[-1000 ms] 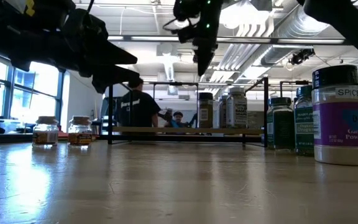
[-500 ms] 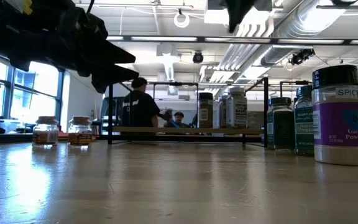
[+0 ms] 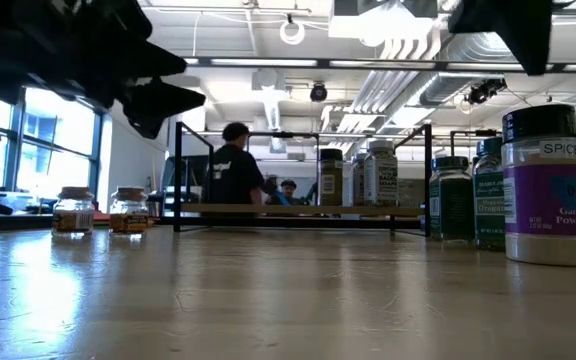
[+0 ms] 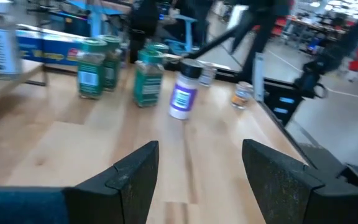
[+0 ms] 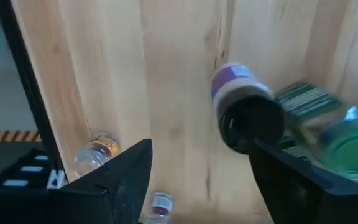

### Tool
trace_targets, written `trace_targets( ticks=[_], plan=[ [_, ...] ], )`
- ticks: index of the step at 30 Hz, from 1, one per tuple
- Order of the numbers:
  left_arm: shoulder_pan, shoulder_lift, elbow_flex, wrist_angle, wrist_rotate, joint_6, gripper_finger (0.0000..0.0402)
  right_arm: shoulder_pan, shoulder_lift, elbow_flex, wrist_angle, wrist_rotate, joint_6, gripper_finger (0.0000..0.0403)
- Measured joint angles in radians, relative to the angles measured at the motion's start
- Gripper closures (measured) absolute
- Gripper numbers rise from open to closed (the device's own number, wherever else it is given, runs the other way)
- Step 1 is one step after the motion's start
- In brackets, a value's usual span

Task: Shelf spices
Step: Put the top black seasoning bottle on the shelf aligned with the other black seasoning bottles

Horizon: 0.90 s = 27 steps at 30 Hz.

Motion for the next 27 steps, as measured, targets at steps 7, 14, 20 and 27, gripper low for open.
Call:
trace_targets(
  ticks=[7,14,20,27],
  plan=[
    [-0.087,0.000,0.000,-0.002,-0.061,0.009,0.0174,-0.001,0.001,-0.088,0.009,-0.049,0.045,0.0108],
    [-0.129,0.000,0.000,-0.005,-0.102,0.025,0.0174,0.009,0.001,-0.090,-0.010,0.047,-0.144,0.0107],
    [-0.144,0.000,0.000,-0.017,-0.104,0.026,0.0174,0.024,0.001,-0.090,0.007,0.204,-0.474,0.0107],
    [-0.154,0.000,0.000,-0.023,-0.105,0.026,0.0174,0.021,0.001,-0.108,0.076,0.205,-0.608,0.0107]
  ],
)
